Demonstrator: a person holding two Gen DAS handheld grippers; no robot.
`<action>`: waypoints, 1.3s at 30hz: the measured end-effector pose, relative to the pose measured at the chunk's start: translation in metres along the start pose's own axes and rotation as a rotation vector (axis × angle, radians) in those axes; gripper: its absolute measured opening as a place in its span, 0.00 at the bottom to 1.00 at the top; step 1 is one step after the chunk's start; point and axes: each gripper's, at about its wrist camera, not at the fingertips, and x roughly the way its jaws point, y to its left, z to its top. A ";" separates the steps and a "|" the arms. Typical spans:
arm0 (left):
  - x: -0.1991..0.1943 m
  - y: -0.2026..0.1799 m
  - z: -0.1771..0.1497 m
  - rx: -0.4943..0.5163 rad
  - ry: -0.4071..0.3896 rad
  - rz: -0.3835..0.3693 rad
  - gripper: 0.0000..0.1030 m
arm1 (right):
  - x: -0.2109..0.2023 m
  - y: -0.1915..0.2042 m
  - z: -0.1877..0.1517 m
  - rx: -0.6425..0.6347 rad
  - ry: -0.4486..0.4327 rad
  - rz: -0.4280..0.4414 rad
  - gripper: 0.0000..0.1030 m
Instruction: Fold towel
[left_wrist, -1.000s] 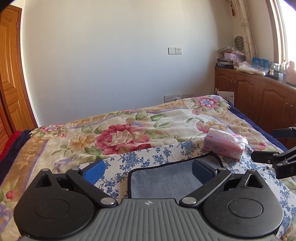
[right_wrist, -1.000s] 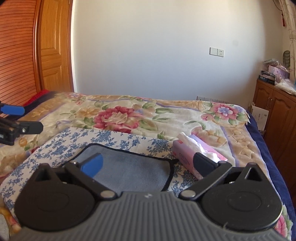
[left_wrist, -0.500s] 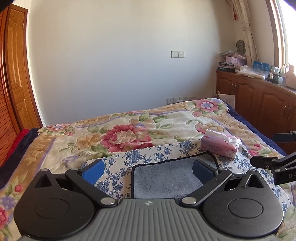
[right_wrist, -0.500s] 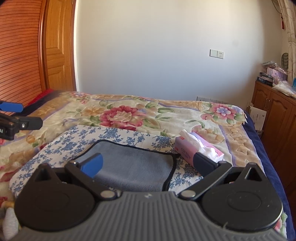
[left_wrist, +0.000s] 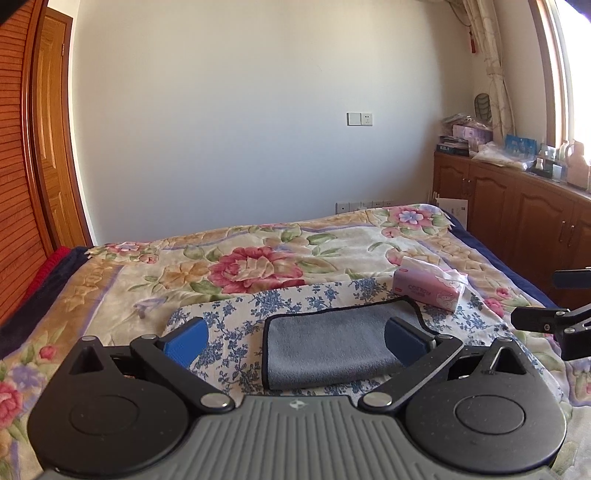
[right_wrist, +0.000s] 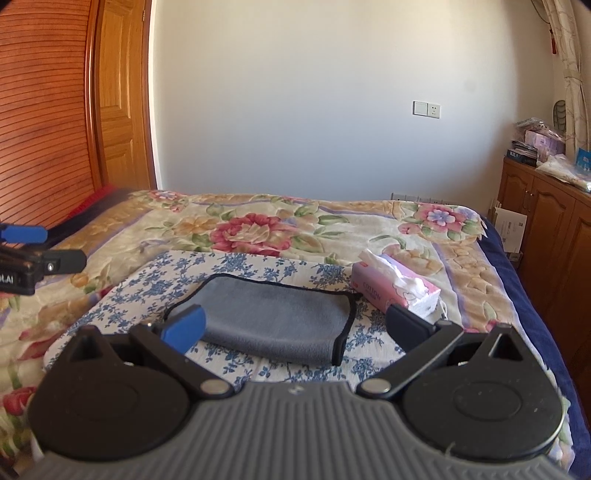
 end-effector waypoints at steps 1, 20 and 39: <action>-0.003 0.000 -0.003 0.000 0.003 0.000 1.00 | -0.002 0.001 -0.001 0.002 0.000 0.001 1.00; -0.028 -0.007 -0.060 0.026 0.038 0.019 1.00 | -0.022 0.020 -0.041 0.008 0.033 0.019 1.00; -0.033 -0.009 -0.107 -0.027 0.094 0.000 1.00 | -0.038 0.027 -0.071 0.045 0.060 0.017 1.00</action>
